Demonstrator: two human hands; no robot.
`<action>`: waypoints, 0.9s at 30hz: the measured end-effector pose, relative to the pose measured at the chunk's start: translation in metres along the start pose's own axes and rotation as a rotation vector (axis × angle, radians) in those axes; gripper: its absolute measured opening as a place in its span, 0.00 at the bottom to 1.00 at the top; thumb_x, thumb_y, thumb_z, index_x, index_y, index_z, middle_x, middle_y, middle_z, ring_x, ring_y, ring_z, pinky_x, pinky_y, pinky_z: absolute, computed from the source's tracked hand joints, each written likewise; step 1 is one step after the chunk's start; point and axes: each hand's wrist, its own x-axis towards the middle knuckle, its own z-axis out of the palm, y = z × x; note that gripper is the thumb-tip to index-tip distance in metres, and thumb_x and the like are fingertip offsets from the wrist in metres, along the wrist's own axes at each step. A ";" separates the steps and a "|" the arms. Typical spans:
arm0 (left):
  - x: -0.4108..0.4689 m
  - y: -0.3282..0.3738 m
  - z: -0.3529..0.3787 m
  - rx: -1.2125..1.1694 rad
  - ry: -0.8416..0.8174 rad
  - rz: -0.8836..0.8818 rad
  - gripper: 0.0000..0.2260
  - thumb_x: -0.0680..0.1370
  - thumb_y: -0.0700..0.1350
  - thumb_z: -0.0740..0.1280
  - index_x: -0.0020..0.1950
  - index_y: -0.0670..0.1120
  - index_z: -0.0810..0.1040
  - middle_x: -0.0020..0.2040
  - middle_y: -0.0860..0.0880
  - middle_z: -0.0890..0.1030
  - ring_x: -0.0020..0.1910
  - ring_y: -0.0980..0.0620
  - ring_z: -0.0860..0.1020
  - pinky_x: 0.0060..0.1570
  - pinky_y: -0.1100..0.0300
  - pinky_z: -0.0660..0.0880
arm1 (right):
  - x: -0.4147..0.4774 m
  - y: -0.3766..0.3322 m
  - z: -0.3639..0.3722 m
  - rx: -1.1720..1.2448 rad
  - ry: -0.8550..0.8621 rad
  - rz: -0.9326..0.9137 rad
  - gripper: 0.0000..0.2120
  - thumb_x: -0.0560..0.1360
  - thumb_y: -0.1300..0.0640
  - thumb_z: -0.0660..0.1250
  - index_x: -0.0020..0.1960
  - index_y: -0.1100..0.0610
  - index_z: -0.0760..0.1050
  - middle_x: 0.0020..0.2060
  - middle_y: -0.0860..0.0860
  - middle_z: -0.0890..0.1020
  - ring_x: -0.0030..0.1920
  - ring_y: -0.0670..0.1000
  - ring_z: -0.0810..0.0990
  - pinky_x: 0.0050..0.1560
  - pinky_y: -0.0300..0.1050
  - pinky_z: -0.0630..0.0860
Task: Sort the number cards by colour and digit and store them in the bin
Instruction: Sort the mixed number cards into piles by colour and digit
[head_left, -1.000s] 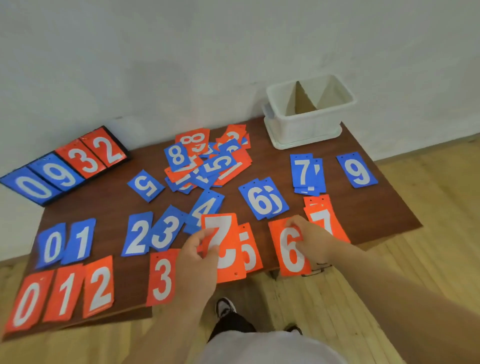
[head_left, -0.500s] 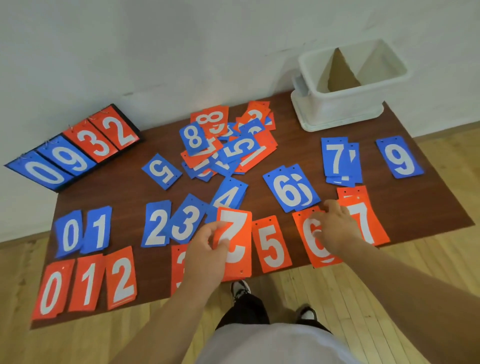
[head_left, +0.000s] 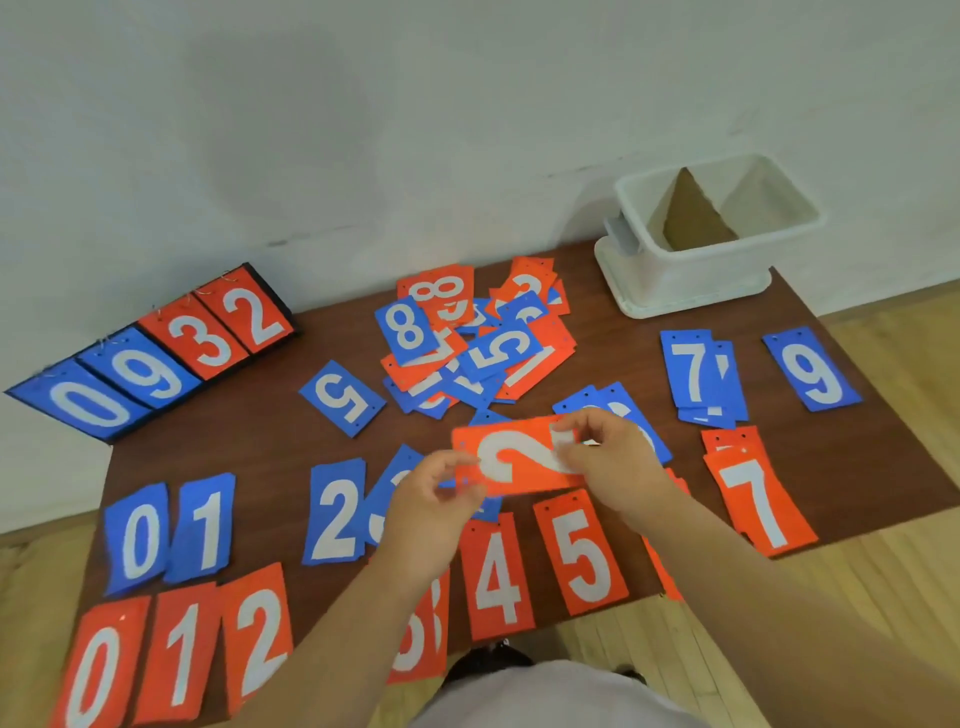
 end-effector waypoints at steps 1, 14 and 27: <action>0.002 -0.002 -0.005 -0.047 0.048 -0.021 0.13 0.78 0.46 0.72 0.59 0.63 0.79 0.57 0.61 0.80 0.54 0.58 0.80 0.47 0.59 0.79 | -0.001 -0.001 0.006 0.074 0.112 0.044 0.09 0.72 0.60 0.70 0.46 0.46 0.81 0.45 0.50 0.83 0.43 0.53 0.83 0.45 0.56 0.83; 0.017 -0.060 -0.089 -0.007 0.266 -0.096 0.15 0.76 0.35 0.66 0.49 0.57 0.80 0.50 0.60 0.79 0.43 0.59 0.78 0.41 0.62 0.75 | -0.029 -0.010 0.117 -0.252 -0.308 -0.096 0.07 0.74 0.59 0.74 0.42 0.48 0.79 0.39 0.44 0.83 0.39 0.39 0.79 0.43 0.35 0.75; -0.033 -0.224 -0.181 0.393 0.325 -0.334 0.15 0.77 0.34 0.62 0.50 0.55 0.77 0.53 0.53 0.81 0.51 0.49 0.79 0.47 0.59 0.71 | -0.027 -0.018 0.206 -0.587 -0.508 -0.174 0.05 0.79 0.56 0.67 0.47 0.47 0.77 0.43 0.44 0.81 0.42 0.44 0.80 0.38 0.34 0.72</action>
